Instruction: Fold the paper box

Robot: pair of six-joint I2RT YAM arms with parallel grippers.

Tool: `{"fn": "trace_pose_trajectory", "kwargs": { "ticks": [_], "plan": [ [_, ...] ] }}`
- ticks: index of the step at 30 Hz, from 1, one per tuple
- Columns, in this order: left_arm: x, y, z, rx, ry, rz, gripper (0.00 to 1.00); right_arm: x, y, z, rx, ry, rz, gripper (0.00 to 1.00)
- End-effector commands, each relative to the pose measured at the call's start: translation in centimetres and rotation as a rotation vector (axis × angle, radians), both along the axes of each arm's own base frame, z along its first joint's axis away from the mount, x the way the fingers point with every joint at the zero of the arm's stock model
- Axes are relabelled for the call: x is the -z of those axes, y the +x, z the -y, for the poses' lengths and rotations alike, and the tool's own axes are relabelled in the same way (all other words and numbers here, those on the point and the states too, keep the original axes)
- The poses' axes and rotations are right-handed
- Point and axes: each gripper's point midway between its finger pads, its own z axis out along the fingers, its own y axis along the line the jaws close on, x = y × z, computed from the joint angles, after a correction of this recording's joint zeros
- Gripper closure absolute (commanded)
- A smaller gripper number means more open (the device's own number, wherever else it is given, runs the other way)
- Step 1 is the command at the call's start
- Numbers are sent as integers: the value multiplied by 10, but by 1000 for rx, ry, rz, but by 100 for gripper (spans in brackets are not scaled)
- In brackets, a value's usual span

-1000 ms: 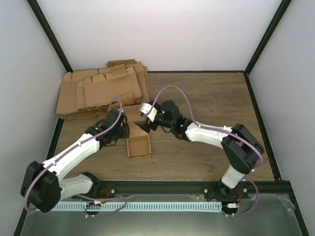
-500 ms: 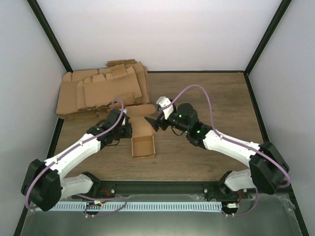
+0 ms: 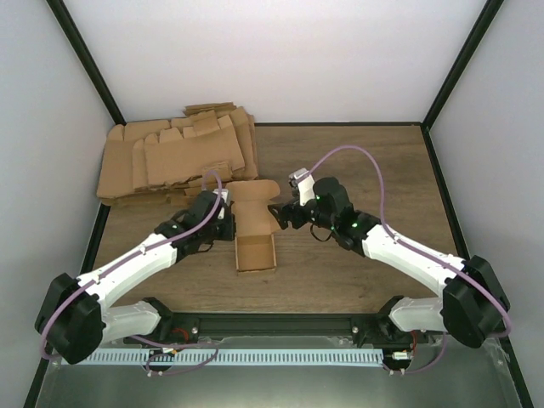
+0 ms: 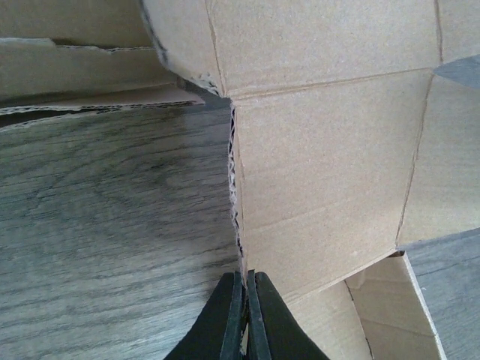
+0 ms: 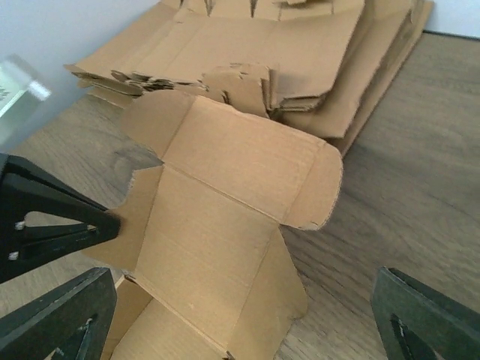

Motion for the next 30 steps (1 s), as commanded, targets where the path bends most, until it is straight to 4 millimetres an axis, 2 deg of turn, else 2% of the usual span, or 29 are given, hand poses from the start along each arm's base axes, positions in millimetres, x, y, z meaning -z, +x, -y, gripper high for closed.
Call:
{"fn": "trace_pose_trajectory", "kwargs": {
  "ticks": [1, 4, 7, 13, 16, 19, 24, 30],
  "plan": [
    [-5, 3, 8, 12, 13, 58, 96, 5, -2, 18, 65, 12, -106, 1],
    [-8, 1, 12, 22, 26, 83, 96, 5, -6, 30, 81, 14, -138, 0],
    [-13, 0, 15, 29, 35, 118, 96, 4, -7, 50, 170, 33, -180, 0],
    [-27, -5, 23, 45, 62, 206, 96, -3, -21, 47, 108, 42, -234, 0],
    [-38, -8, 27, 62, 58, 251, 96, 4, -21, 48, 120, 8, -278, 7],
    [-44, -10, 29, 76, 63, 292, 95, 0, -25, 49, 114, -3, -296, 14],
    [-45, -10, 34, 92, 86, 329, 96, -11, -29, 57, 145, -10, -311, 17],
    [-47, -15, 36, 107, 105, 364, 96, -5, -34, 56, 128, -50, -372, 15]
  ]
}}
